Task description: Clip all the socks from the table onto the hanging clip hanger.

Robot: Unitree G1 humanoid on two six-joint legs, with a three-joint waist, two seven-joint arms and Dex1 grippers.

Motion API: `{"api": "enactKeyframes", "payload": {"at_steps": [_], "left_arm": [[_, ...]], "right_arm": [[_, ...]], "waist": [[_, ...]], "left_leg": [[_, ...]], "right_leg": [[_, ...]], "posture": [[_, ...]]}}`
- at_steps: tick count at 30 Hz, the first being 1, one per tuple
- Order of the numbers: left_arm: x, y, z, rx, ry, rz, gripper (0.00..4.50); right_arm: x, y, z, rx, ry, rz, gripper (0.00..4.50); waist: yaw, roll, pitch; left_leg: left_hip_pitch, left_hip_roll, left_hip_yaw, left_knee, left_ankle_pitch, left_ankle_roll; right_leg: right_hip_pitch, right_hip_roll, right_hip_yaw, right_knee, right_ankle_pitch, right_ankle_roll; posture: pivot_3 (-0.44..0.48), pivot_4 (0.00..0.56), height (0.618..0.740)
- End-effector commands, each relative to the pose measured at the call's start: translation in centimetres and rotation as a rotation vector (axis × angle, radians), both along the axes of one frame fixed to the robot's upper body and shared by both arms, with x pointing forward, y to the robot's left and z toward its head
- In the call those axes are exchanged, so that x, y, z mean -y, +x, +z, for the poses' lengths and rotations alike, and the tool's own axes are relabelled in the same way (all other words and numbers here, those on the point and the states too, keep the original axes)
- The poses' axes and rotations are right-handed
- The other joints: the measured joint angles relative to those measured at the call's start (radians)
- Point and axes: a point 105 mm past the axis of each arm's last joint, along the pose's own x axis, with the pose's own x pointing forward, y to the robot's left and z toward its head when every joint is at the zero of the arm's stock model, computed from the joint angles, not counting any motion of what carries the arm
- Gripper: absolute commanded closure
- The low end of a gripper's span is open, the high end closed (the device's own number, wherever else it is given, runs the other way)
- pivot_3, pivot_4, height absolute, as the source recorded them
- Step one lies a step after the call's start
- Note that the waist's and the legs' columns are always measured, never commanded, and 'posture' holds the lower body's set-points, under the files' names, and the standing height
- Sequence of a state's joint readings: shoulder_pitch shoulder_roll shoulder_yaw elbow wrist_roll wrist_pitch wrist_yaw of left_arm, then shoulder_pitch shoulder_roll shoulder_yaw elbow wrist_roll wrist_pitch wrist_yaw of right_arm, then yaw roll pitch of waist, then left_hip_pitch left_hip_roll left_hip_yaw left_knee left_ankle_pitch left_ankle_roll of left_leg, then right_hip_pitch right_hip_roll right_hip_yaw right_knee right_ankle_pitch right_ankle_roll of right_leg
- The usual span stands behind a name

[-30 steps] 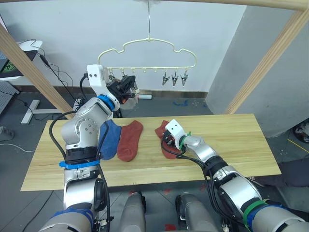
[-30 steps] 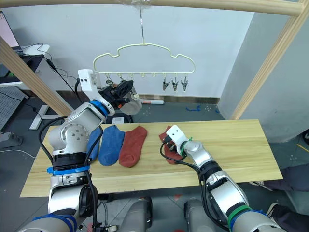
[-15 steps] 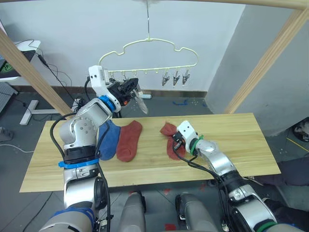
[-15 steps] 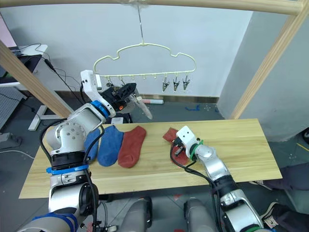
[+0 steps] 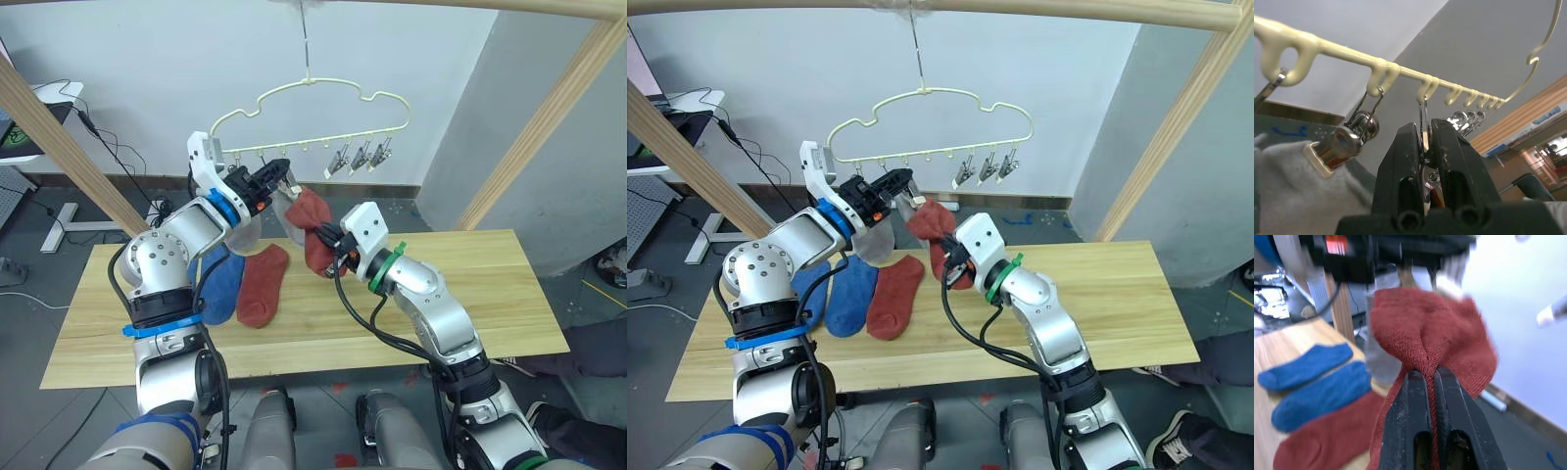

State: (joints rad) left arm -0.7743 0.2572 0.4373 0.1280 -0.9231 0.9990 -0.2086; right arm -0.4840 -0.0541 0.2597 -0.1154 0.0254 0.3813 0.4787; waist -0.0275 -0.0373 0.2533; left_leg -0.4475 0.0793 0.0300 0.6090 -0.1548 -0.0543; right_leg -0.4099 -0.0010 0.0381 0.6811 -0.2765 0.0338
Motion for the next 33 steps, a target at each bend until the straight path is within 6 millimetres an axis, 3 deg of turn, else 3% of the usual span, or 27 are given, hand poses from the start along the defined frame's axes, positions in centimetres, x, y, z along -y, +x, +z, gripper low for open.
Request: {"api": "enactKeyframes", "payload": {"at_steps": [1, 16, 33], "left_arm": [[0.6, -0.4, 1.3, 0.052, 0.001, -0.028, 4.41], [0.7, -0.9, 1.3, 0.064, -0.011, -0.033, 4.41], [0.7, -1.3, 0.8, 0.061, 0.011, -0.042, 4.41]], "right_arm": [[-0.4, -0.4, 1.5, 0.032, 0.046, 0.022, 4.49], [-1.3, -1.2, 1.1, -0.006, 0.049, 0.069, 4.49], [-0.7, -0.5, 4.3, 0.08, 0.112, 0.008, 4.49]], "waist": [[0.0, 0.0, 0.0], [0.001, 0.0, 0.0], [0.001, 0.0, 0.0]], "left_leg": [[0.0, 0.0, 0.0, 0.0, 0.0, 0.0], [-0.001, 0.0, 0.0, 0.0, 0.0, 0.0], [-0.001, 0.0, 0.0, 0.0, 0.0, 0.0]], "right_leg": [[0.0, 0.0, 0.0, 0.0, 0.001, -0.001], [0.0, 0.0, -0.001, 0.0, 0.001, -0.003], [0.0, 0.0, -0.001, 0.0, 0.002, -0.003]], "posture": [[0.021, 0.236, 0.74], [0.037, 0.228, 0.74], [0.036, 0.222, 0.74]]}}
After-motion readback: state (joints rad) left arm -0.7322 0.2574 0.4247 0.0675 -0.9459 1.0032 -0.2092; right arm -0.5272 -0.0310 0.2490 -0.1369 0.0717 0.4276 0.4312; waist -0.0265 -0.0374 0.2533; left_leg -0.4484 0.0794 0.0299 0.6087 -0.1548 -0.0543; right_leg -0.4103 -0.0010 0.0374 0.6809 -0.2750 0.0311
